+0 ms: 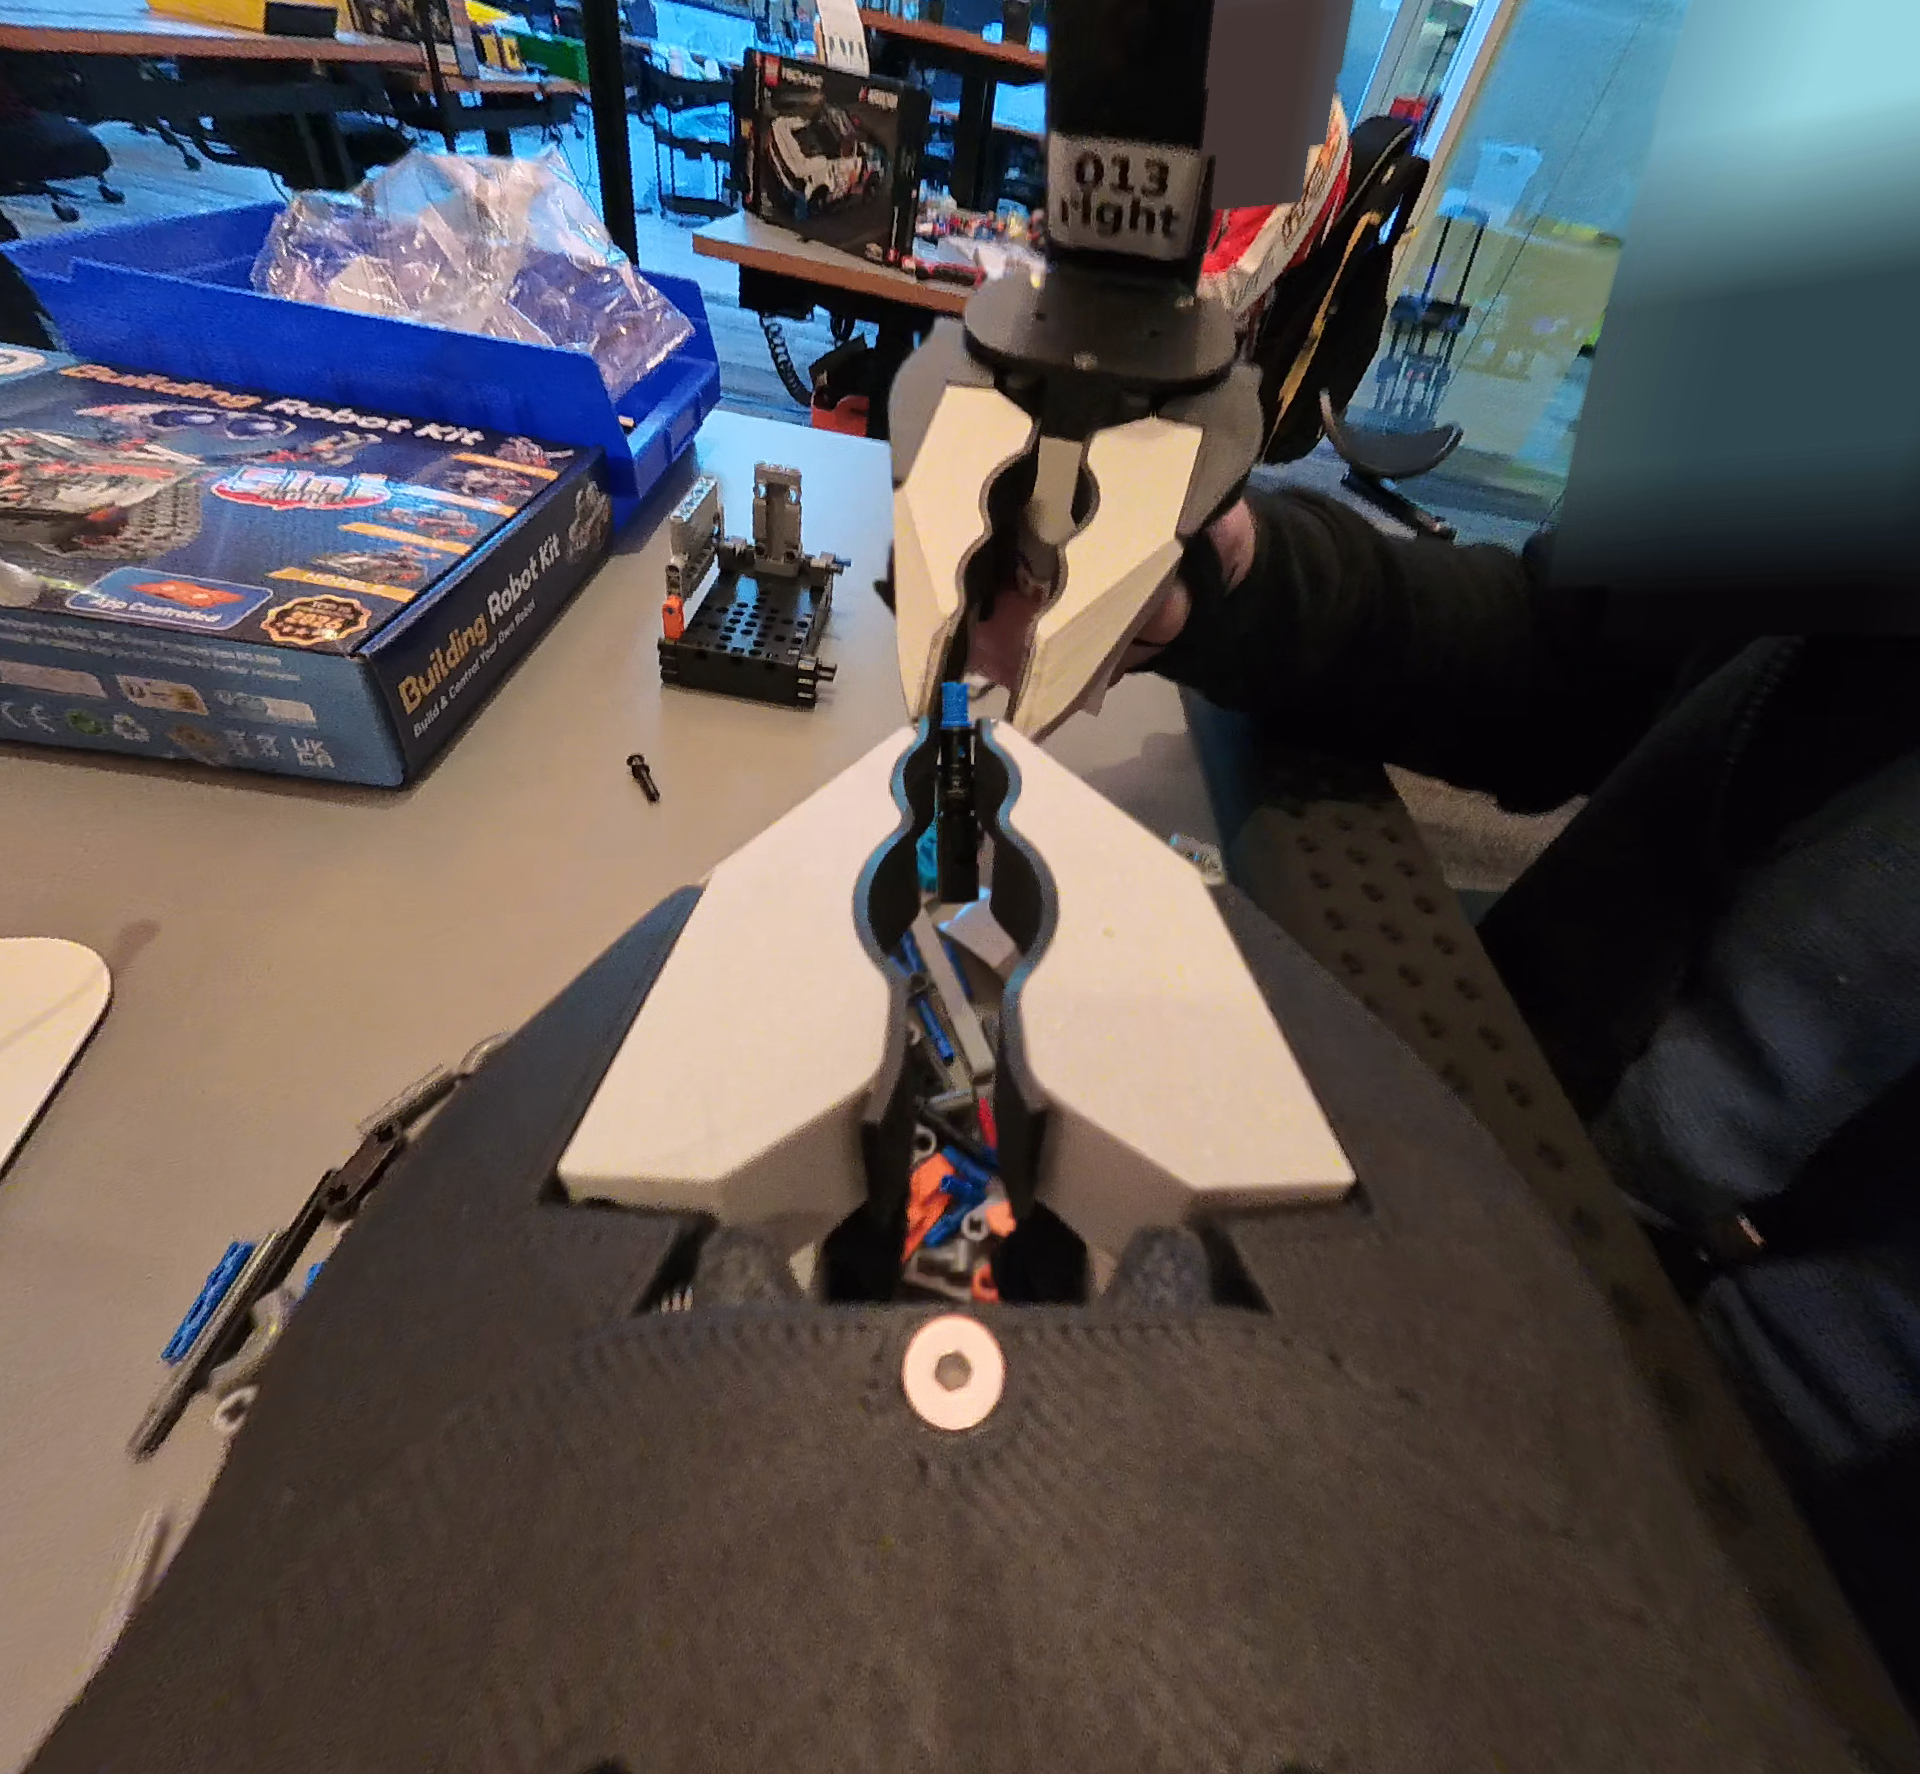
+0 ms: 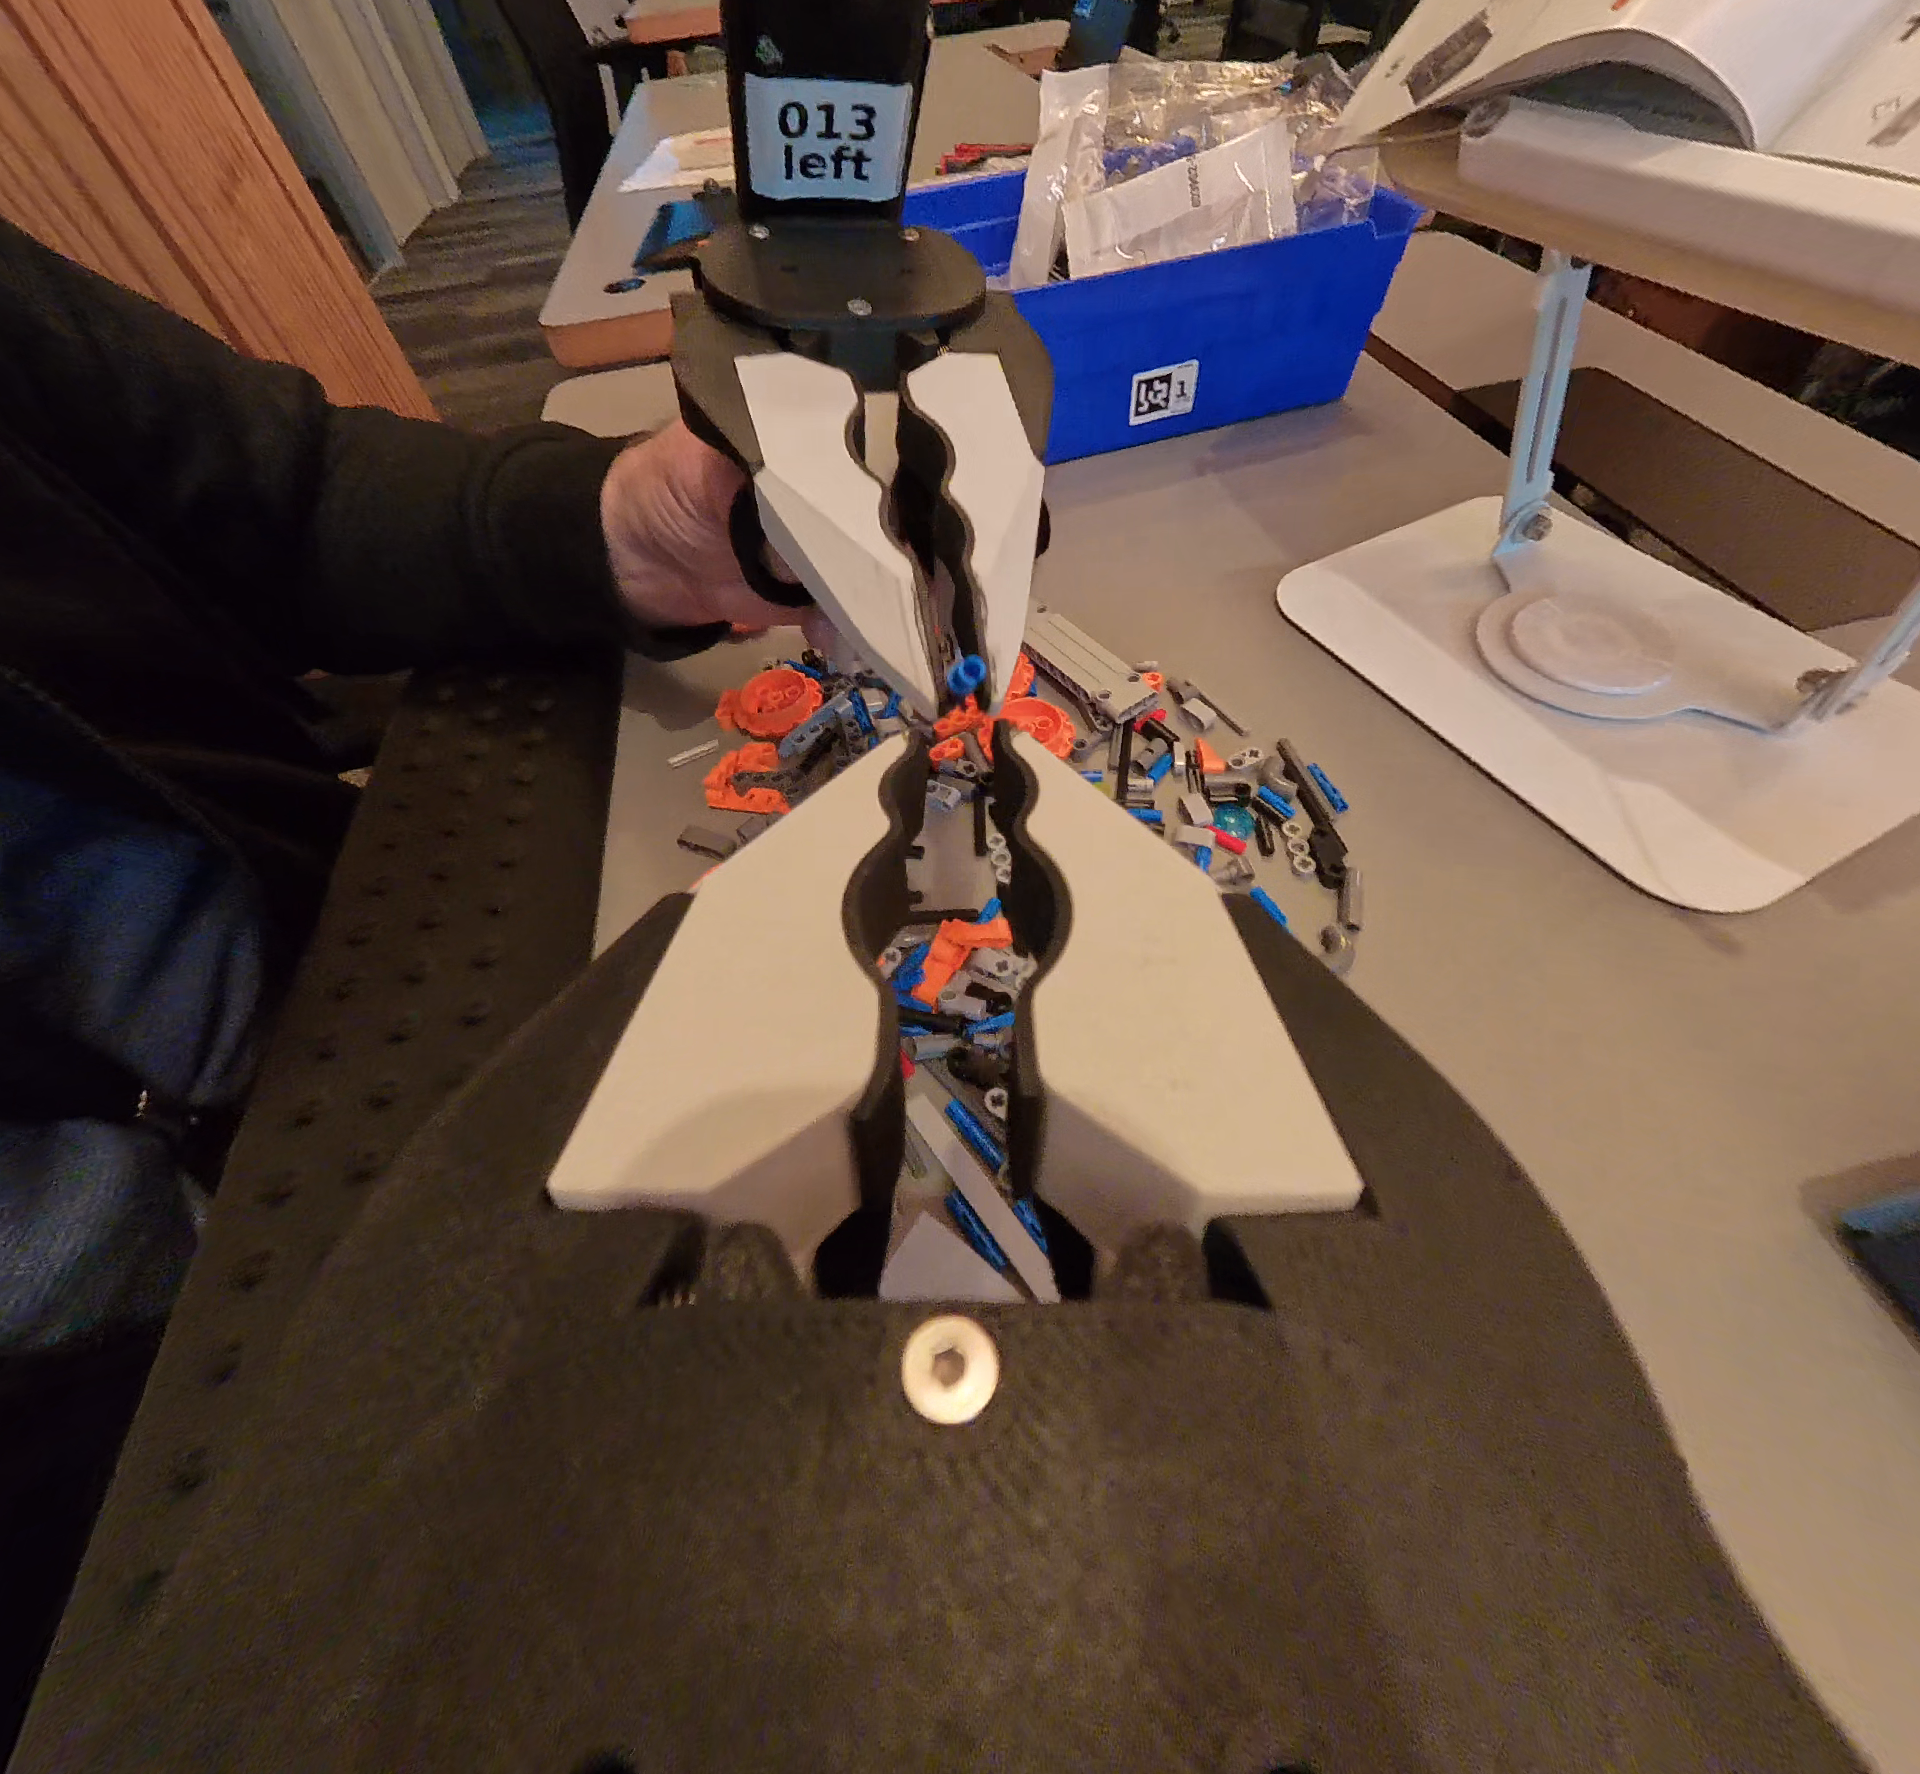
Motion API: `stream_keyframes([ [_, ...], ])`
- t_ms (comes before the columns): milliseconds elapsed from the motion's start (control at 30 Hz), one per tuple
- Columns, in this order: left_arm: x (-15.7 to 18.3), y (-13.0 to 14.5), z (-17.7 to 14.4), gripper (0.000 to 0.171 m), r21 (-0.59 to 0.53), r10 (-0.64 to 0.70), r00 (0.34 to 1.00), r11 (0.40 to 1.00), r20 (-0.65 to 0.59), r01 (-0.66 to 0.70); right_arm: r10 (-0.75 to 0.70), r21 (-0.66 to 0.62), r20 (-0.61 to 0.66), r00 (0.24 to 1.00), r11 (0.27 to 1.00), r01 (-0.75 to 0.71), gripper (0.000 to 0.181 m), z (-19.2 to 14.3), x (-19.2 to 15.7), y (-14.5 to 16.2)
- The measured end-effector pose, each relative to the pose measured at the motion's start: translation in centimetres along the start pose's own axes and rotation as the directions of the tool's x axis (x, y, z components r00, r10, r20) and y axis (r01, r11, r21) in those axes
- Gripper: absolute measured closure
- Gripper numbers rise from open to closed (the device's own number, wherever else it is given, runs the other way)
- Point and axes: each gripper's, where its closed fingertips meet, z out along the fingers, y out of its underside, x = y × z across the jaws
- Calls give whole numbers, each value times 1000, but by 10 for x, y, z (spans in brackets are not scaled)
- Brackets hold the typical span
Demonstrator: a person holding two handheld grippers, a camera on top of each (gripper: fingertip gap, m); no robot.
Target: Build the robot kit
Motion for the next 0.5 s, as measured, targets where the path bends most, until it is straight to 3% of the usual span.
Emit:
stream_keyframes([
  [167, 6, -23, 4, 168, 143, -126, 987, 980, -100, 139, 127, 75, -16, 992, 989, -126, 165, 1, -7, -5],
  [300, 12, -31, 14, 168, 207, -144, 979, 963, -141, 171, 315, 261, 88, 945, 908, -327, 165, -3, -7, -22],
  [500, 15, -42, 18, 167, 256, -166, 968, 943, -187, 211, 314, 319, 128, 941, 885, -339, 176, -16, -8, -30],
])
